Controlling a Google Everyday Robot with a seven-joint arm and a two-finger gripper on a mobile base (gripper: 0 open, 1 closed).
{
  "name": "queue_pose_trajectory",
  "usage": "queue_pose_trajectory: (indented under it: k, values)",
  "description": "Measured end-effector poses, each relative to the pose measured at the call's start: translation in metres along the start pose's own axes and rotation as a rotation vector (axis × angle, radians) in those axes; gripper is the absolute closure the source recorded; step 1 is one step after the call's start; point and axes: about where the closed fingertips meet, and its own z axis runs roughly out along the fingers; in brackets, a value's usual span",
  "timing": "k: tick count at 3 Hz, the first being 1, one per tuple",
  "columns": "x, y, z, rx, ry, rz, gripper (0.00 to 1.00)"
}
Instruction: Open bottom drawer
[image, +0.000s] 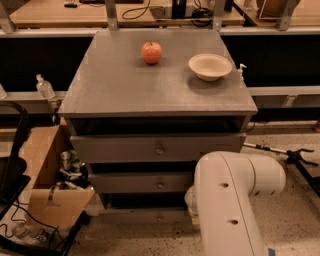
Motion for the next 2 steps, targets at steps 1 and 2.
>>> queue_pose_trajectory:
  k: [1,2]
  values:
    - [0.0,0.0001,-0.0004,0.0,0.0,0.0,0.0]
    - [0.0001,0.0003,-0.0003,-0.001,0.0,0.0,0.0]
